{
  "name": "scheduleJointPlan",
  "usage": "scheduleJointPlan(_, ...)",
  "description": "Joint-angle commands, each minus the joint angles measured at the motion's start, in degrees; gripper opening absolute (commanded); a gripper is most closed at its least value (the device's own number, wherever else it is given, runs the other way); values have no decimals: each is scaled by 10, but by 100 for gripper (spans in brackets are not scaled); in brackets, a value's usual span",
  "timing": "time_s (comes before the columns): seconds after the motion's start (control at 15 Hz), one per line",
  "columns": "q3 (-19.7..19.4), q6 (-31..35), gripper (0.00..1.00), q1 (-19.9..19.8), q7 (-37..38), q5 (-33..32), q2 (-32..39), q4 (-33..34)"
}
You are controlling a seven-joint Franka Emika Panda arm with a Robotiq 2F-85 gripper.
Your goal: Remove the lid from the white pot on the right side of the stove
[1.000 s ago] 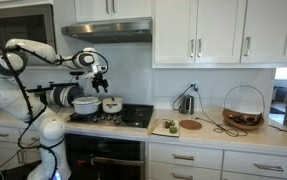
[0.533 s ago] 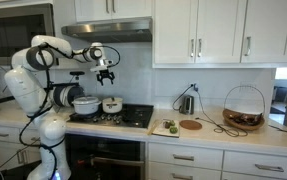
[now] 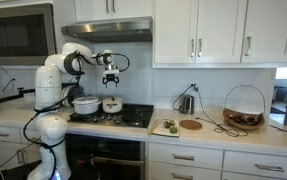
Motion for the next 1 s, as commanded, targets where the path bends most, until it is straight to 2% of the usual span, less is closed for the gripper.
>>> scheduleJointPlan(0.0,15,-71,100,13,-76,-19,104,127)
scheduleJointPlan(0.4,17,-143,100,39,-156,-27,209,245)
scheduleJointPlan(0.93,11,-177,100,67,-162,-17,282,323)
